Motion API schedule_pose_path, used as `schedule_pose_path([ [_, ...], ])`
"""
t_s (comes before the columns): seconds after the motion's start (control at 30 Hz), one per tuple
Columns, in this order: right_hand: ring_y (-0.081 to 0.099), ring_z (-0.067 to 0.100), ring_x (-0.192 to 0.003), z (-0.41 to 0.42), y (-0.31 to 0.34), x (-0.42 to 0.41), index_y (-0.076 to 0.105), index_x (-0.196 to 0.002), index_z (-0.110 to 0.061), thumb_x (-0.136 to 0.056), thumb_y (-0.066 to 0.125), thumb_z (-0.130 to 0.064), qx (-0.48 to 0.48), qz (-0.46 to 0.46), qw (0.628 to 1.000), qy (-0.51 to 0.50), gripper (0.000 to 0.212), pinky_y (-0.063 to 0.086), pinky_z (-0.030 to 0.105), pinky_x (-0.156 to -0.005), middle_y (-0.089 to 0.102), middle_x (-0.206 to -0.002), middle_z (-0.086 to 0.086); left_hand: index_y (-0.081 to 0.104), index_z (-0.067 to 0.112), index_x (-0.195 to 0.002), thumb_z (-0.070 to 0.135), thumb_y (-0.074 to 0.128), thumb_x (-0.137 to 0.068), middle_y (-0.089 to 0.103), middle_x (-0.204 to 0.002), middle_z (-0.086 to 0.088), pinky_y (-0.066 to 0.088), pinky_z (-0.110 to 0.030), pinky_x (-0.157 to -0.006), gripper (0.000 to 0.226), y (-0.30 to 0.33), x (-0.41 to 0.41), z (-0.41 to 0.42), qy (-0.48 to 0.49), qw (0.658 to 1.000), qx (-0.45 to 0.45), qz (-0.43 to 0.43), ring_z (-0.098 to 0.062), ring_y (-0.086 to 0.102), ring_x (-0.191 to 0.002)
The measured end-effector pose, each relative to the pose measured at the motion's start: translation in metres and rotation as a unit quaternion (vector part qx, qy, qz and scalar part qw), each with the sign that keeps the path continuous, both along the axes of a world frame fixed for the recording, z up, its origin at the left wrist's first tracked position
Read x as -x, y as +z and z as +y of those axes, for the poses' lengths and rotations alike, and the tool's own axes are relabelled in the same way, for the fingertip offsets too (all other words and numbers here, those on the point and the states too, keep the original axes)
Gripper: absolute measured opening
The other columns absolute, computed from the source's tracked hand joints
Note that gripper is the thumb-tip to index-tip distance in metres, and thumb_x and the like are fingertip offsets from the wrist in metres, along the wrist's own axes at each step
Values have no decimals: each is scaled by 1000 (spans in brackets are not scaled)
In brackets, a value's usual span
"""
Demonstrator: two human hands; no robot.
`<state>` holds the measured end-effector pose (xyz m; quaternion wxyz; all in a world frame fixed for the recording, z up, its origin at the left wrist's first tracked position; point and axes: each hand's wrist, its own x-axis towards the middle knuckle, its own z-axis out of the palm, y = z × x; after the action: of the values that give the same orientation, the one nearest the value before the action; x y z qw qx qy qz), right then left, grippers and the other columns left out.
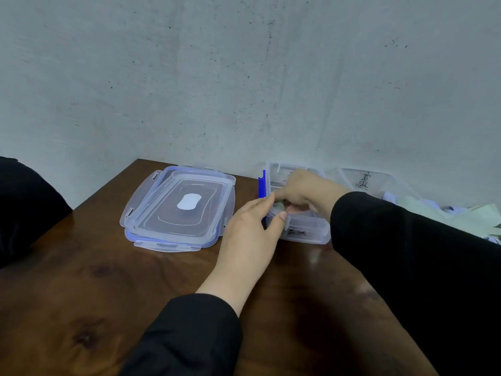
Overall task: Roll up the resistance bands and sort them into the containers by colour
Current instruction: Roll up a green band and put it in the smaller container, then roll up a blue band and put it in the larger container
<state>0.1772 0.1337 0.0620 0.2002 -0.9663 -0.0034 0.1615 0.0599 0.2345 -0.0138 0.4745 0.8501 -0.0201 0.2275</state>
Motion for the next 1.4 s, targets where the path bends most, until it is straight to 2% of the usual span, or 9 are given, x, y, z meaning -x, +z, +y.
schedule_pose_path([
  [0.23,67,24,-71,-14,-15,-8,68,-97,-1,-87,72,-38,-173,13,983,-66,38,60,41,-86,75,-89,16,47,27,-143,37,54,-96,58,-130,8,44,-27,-102,49,0,2,-1,-2,1000,-5,3,-9,53,-117],
  [0.4,71,25,-72,-17,-13,-10,68,-96,-1,-92,65,-41,-137,-10,990,-45,40,61,41,-83,76,-85,14,55,23,-136,28,53,-97,57,-131,11,44,-20,-98,39,4,5,-3,28,999,1,-36,-4,53,-116],
  [0.53,67,28,-77,-24,8,4,70,-94,-5,-95,56,-40,4,-235,972,24,37,57,33,-73,72,-83,12,63,19,-119,31,50,-97,58,-113,11,46,-18,-88,29,11,11,-4,54,993,-17,-108,-6,57,-100],
  [0.67,59,30,-62,-43,27,60,64,-65,-6,-97,50,-42,-109,-423,898,58,51,50,38,-62,64,-61,13,60,20,-94,36,47,-97,55,-83,10,41,-13,-67,21,21,23,-9,49,987,-35,-149,-8,53,-79],
  [0.87,44,19,-46,-102,-32,158,46,-53,-9,-98,50,-42,-182,-414,886,97,56,40,39,-52,43,-45,4,36,27,-59,43,43,-99,35,-50,7,32,-23,-48,44,29,41,-43,-11,987,-45,-156,-14,41,-51],
  [0.93,45,14,-47,-125,-53,172,44,-52,-17,-97,49,-42,-182,-407,890,92,52,37,28,-49,41,-45,-3,36,20,-56,48,41,-97,34,-47,3,35,-35,-46,50,27,48,-72,-34,990,-42,-128,-16,38,-47],
  [1.03,47,7,-50,-161,-64,185,40,-52,-34,-92,46,-43,-194,-393,896,65,41,30,14,-49,41,-47,-12,35,22,-54,46,47,-95,40,-48,5,38,-35,-48,49,20,63,-125,-84,992,-42,-86,-11,40,-47],
  [1.17,53,12,-60,-214,-67,195,54,-63,-23,-94,42,-45,-177,-389,903,42,39,42,25,-54,54,-60,-6,50,18,-60,44,49,-95,54,-56,0,46,-41,-56,44,14,78,-179,-138,990,27,-9,-14,52,-54],
  [1.4,55,10,-66,-286,-65,194,65,-75,-25,-94,57,-35,-172,-365,915,5,23,44,25,-58,59,-66,-9,59,30,-78,43,47,-99,59,-69,9,49,-31,-64,27,9,87,-231,-199,978,-43,48,-8,57,-68],
])
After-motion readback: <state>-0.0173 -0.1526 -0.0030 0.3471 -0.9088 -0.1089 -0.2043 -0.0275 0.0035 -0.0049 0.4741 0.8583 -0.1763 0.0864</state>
